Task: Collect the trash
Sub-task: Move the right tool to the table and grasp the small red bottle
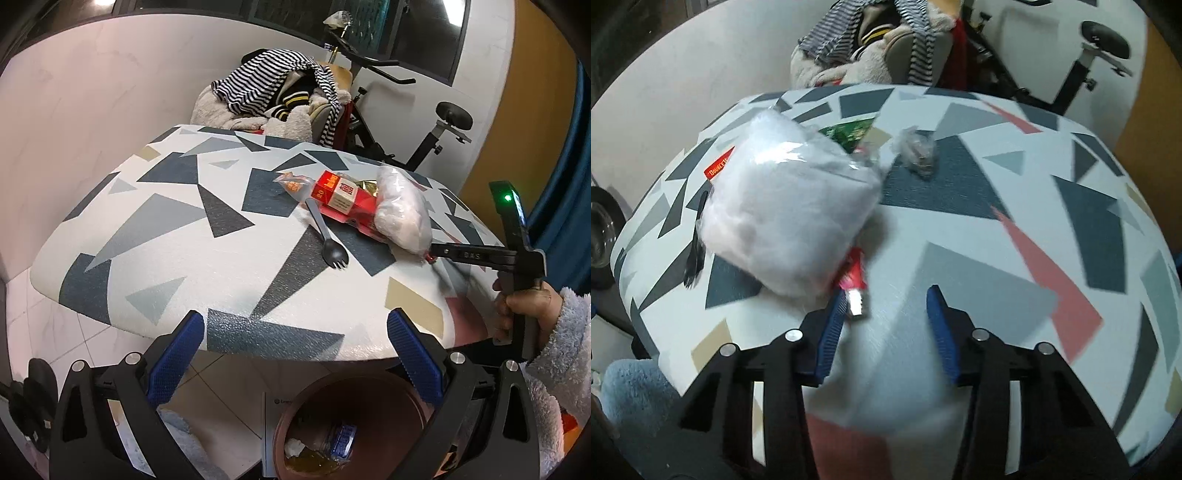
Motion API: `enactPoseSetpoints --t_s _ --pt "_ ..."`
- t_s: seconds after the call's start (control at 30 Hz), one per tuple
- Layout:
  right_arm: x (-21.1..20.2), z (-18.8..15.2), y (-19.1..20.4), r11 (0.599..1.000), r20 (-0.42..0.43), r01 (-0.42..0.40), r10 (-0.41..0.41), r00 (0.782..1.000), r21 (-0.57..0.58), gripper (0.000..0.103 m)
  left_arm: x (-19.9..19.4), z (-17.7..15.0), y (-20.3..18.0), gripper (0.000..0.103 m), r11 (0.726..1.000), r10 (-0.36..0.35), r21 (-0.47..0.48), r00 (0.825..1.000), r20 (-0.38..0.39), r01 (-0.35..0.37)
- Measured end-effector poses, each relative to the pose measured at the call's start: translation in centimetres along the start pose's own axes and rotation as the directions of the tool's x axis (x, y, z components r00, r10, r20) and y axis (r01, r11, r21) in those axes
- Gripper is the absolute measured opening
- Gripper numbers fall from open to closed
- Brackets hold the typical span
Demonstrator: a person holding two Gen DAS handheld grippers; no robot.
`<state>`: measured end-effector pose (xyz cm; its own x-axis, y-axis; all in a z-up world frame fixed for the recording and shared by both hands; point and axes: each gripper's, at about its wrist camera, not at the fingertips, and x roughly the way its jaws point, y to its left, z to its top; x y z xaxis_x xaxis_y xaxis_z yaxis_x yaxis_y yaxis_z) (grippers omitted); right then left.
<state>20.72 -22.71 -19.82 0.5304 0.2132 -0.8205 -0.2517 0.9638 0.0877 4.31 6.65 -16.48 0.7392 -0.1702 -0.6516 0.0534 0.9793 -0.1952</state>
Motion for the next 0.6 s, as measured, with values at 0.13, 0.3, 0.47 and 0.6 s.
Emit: enactPoseSetpoints --t_s 0.13,0.3,0.47,0.6 --pt "1.6 0.8 1.6 0.998 -0.018 0.023 -0.024 1.0 -0.052 0.038 0.8 0.1 0.3 0.097 1.0 0.001 -0.007 1.0 -0.012 -0.001" --pt "2.2 1.4 2.0 0.999 -0.007 0.008 -0.008 1.0 -0.051 0.026 1.9 0.4 0.1 0.097 1.0 -0.005 -0.003 1.0 -0.025 0.005" --pt "1.9 0.9 1.7 0.998 0.013 0.025 -0.025 1.0 -0.061 0.026 2.9 1.0 -0.1 0.09 0.999 -0.041 -0.036 0.998 -0.043 0.039" --pt "0.6 0.2 0.5 1.0 0.045 0.03 -0.03 0.999 0.002 0.026 4.9 2.4 0.0 0.08 0.994 -0.067 -0.091 0.995 -0.078 0.06"
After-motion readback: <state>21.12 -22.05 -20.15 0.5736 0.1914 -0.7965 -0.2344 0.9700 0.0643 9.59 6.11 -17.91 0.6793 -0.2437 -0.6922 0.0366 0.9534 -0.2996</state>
